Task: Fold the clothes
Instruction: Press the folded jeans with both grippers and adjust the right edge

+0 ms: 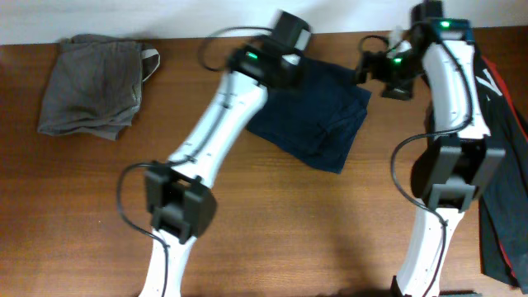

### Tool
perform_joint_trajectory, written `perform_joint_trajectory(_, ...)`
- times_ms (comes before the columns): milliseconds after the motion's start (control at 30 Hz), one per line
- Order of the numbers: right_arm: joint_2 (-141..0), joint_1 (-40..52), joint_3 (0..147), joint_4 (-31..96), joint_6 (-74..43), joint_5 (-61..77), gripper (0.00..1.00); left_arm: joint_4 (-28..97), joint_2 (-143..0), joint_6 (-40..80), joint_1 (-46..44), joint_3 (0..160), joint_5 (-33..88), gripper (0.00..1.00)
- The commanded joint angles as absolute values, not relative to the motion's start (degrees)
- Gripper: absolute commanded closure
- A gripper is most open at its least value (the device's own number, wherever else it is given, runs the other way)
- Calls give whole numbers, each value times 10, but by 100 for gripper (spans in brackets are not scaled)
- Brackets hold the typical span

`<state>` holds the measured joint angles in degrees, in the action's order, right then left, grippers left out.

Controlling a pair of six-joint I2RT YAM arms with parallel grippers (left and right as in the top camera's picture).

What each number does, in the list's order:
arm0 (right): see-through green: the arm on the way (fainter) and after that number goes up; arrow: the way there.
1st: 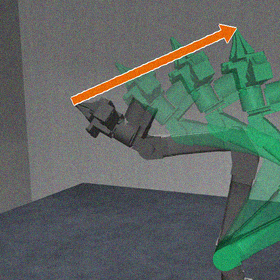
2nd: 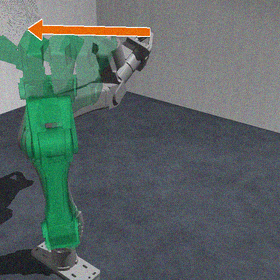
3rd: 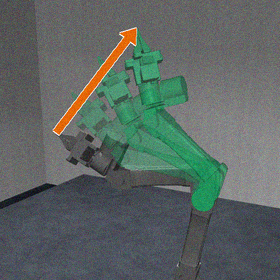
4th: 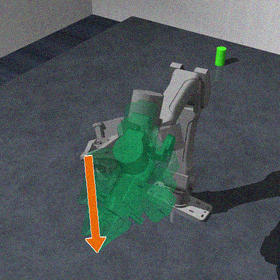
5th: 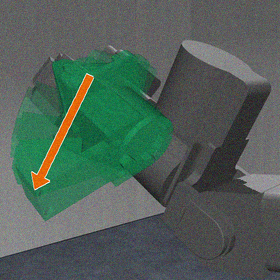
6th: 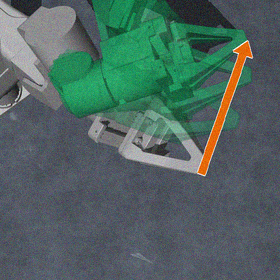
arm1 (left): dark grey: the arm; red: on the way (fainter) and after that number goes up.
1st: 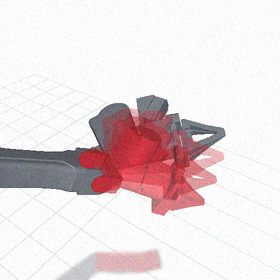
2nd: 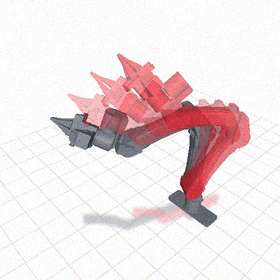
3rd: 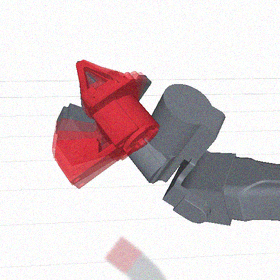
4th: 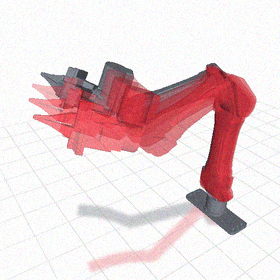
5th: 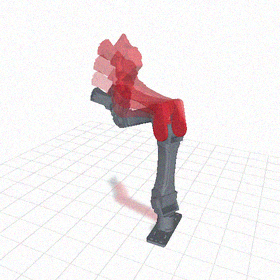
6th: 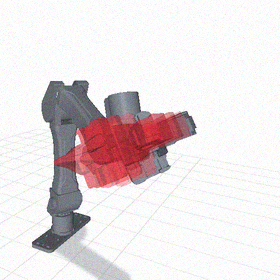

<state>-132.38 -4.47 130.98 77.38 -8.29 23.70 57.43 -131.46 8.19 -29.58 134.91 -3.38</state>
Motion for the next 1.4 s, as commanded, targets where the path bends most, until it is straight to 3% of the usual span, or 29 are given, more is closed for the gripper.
perform_joint_trajectory(0,-1318,1,1306,774,-74,235,40,591,-1316,32,-231,1356,-1,53)
perform_joint_trajectory(67,-1319,18,1295,769,-91,216,68,597,-1331,14,-216,1356,48,67)
perform_joint_trajectory(133,-1319,31,1273,751,-98,213,83,601,-1347,3,-210,1356,87,79)
perform_joint_trajectory(167,-1319,35,1261,740,-98,214,85,602,-1356,3,-209,1356,100,84)
perform_joint_trajectory(300,-1319,41,1213,686,-102,214,85,605,-1391,-1,-215,1356,150,100)
perform_joint_trajectory(533,-1319,36,1135,571,-102,214,83,607,-1442,-15,-241,1356,194,100)
perform_joint_trajectory(700,-1330,35,1091,503,-101,206,75,618,-1472,-23,-247,1356,193,100)
perform_joint_trajectory(967,-1348,13,1085,479,-98,116,83,639,-1515,-31,-236,1356,175,100)
perform_joint_trajectory(1267,-1349,-10,1085,452,-84,112,82,683,-1517,-30,-218,1357,121,100)
perform_joint_trajectory(1367,-1349,-12,1085,420,-84,106,80,698,-1514,45,-216,1370,55,100)
